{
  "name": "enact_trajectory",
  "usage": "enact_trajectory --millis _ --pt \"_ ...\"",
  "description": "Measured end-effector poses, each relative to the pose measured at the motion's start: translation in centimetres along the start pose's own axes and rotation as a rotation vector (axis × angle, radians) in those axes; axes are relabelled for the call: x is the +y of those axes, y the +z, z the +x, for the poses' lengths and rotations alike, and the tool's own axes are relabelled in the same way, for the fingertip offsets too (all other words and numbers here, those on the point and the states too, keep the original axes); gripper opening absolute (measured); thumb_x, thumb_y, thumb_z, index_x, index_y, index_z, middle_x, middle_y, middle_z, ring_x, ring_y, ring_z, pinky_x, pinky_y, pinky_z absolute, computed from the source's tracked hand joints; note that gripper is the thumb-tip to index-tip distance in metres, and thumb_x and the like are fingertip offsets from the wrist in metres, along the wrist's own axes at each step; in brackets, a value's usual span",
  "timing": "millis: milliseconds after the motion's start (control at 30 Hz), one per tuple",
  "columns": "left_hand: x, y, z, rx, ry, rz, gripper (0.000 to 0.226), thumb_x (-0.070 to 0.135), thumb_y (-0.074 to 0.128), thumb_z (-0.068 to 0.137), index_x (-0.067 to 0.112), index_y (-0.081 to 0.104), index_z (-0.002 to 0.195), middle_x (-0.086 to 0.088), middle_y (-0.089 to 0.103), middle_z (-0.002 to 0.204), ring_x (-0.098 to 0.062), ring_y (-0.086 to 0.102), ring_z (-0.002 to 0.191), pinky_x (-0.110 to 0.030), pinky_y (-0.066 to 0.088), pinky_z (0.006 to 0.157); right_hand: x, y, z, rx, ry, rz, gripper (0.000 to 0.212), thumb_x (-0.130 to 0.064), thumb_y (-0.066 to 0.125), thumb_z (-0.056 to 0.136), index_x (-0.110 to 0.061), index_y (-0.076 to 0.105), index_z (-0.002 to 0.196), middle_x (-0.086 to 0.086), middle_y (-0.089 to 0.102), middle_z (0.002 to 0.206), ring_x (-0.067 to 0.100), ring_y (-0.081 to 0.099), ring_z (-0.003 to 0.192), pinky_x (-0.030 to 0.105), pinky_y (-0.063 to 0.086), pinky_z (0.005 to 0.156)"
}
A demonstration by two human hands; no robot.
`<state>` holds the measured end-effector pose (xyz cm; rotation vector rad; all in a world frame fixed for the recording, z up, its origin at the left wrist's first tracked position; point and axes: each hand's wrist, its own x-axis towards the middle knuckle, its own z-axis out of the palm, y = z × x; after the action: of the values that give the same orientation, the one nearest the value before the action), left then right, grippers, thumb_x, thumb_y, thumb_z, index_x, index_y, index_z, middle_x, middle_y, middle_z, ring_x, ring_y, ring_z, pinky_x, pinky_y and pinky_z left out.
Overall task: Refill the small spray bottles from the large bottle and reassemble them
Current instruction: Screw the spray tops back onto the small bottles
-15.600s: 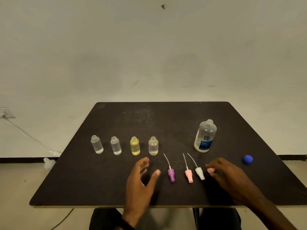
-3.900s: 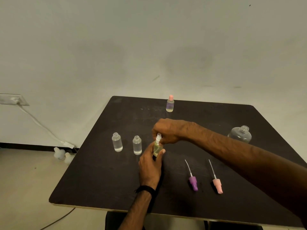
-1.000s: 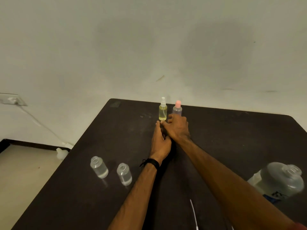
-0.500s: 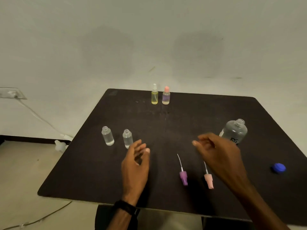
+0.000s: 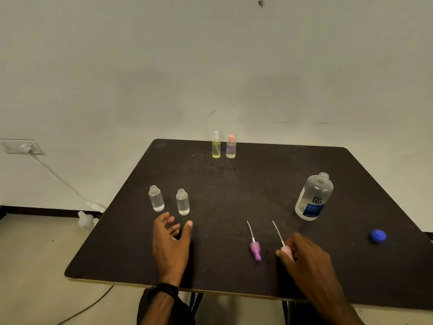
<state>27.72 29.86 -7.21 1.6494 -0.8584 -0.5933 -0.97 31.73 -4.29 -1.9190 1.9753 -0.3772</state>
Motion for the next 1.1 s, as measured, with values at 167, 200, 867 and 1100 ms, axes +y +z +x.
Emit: enact_trajectory --millis 167,200,867,1100 --pt "-0.6 0.8 1.1 0.012 0.019 -0.033 0.069 0.027 0.08 0.082 0.021 0.044 0.141 0.0 0.055 0.139 -0.016 0.058 0.12 -0.035 0.05 0.101 -0.7 -1.1 0.3 0.067 -0.008 0.08 0.014 -0.037 0.065 0.089 -0.038 0.051 0.089 -0.014 0.06 0.082 0.0 0.057 0.076 0.024 0.052 0.073" --pt "-0.7 1.1 1.4 0.007 0.025 -0.034 0.069 0.027 0.08 0.083 0.021 0.044 0.143 0.0 0.054 0.141 -0.016 0.057 0.123 -0.033 0.048 0.102 -1.4 -1.6 0.6 0.096 -0.017 0.137 0.015 -0.035 0.067 0.088 -0.04 0.053 0.088 -0.014 0.061 0.081 0.0 0.059 0.076 0.027 0.055 0.074" --pt "-0.8 2.8 5.3 -0.043 0.123 -0.052 0.045 0.023 0.078 0.085 0.025 0.064 0.128 0.006 0.07 0.121 -0.011 0.064 0.116 -0.038 0.052 0.103 -22.7 -4.5 12.2 0.03 -1.007 -0.256 0.023 -0.021 0.053 0.098 -0.015 0.066 0.115 0.001 0.061 0.109 0.015 0.06 0.097 0.036 0.053 0.087" --pt "-1.0 2.5 5.5 -0.059 0.14 -0.049 0.031 0.022 0.076 0.088 0.032 0.067 0.116 0.014 0.072 0.107 -0.003 0.066 0.103 -0.032 0.055 0.095 -23.6 -4.4 12.6 -0.004 -1.014 -0.279 0.025 -0.021 0.052 0.098 -0.013 0.066 0.118 0.002 0.061 0.111 0.015 0.06 0.1 0.034 0.051 0.09"
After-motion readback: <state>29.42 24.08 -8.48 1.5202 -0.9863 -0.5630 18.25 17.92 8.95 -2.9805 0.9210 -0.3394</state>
